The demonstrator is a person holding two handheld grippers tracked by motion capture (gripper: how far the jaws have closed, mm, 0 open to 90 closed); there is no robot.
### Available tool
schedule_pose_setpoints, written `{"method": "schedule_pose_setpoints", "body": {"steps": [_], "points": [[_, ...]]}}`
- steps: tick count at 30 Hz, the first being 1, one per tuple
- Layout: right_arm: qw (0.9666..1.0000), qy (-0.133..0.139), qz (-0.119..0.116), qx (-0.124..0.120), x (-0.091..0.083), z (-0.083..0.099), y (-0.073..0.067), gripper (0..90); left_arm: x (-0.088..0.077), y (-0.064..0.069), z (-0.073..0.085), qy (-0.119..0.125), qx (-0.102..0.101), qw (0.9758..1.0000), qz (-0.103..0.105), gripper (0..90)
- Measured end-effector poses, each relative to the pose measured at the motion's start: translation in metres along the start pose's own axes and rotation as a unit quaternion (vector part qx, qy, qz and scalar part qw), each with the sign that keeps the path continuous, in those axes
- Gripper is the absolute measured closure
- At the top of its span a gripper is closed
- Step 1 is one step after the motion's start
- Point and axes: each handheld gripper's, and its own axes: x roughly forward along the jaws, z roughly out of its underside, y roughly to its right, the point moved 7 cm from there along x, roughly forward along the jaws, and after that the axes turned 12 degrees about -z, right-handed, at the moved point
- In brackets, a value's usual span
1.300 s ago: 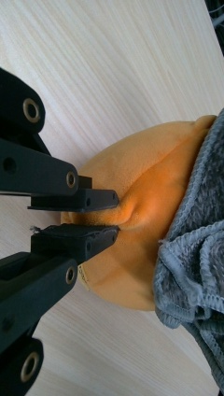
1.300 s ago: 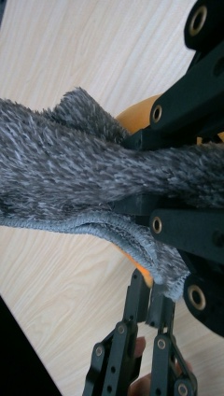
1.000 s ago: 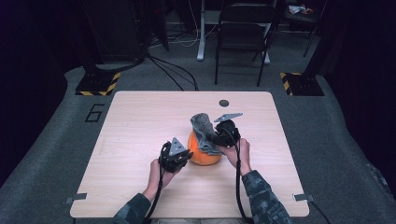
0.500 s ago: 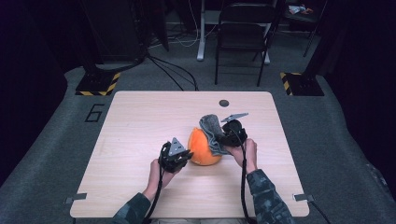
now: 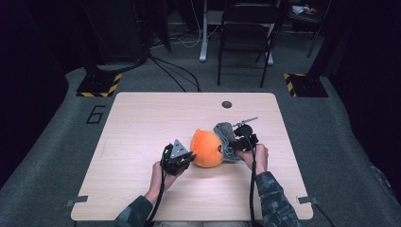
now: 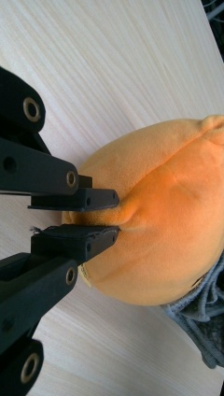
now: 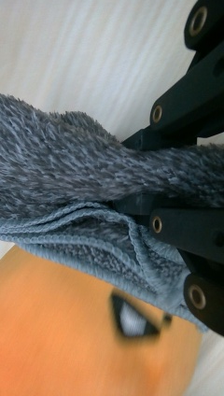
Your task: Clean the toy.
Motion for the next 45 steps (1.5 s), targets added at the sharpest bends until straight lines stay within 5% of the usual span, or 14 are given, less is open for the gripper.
{"method": "schedule_pose_setpoints", "body": {"steps": [4, 9, 14, 22, 29, 33, 45], "points": [[0.9997, -0.002, 0.024, 0.009, -0.001, 0.006, 0.013, 77.3, 0.000, 0.000, -0.001, 0.003, -0.002, 1.0000, 0.001, 81.6], [0.9990, 0.042, -0.005, 0.014, -0.024, -0.008, 0.011, 77.4, 0.000, -0.001, -0.001, 0.004, -0.005, 1.0000, 0.001, 81.6], [0.9944, 0.091, -0.055, -0.008, -0.044, -0.028, -0.018, 77.4, 0.000, 0.001, -0.003, 0.011, -0.002, 0.9999, -0.003, 81.6], [0.9875, 0.109, -0.107, -0.036, -0.052, -0.043, -0.065, 77.3, -0.001, 0.004, -0.007, 0.020, 0.000, 0.9998, -0.003, 81.6], [0.9880, 0.103, -0.091, -0.071, -0.039, -0.047, -0.086, 77.2, 0.001, 0.013, -0.012, 0.033, 0.001, 0.9995, 0.004, 81.7], [0.9905, 0.081, -0.074, -0.083, -0.024, -0.042, -0.083, 77.1, 0.001, 0.016, -0.012, 0.029, 0.011, 0.9995, 0.006, 81.6], [0.9926, 0.071, -0.049, -0.085, -0.020, -0.038, -0.073, 77.2, 0.001, 0.014, -0.009, 0.024, 0.008, 0.9996, 0.011, 81.5]]}}
